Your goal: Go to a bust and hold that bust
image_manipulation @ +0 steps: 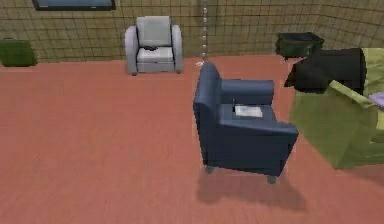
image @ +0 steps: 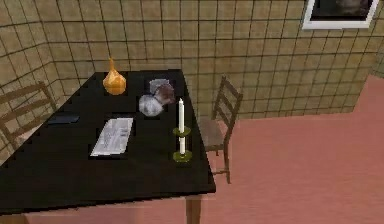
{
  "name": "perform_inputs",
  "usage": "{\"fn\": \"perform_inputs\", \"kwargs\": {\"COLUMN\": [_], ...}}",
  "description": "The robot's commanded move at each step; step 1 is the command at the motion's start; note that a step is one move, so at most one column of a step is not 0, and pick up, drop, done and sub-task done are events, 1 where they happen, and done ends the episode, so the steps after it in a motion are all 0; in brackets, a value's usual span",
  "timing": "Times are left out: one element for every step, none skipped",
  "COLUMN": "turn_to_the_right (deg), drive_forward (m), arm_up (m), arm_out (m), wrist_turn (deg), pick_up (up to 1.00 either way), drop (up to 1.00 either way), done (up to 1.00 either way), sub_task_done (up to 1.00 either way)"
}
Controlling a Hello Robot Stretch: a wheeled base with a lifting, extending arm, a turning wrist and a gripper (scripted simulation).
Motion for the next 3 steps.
{"fn": "perform_inputs", "kwargs": {"turn_to_the_right": [-45.0,-45.0,-12.0], "drive_forward": [0.0,0.0,0.0], "arm_up": [0.0,0.0,0.0], "arm_out": [0.0,0.0,0.0], "wrist_turn": [0.0,0.0,0.0], "pick_up": [0.0,0.0,0.0], "drop": [0.0,0.0,0.0], "done": [0.0,0.0,0.0], "sub_task_done": [0.0,0.0,0.0]}}
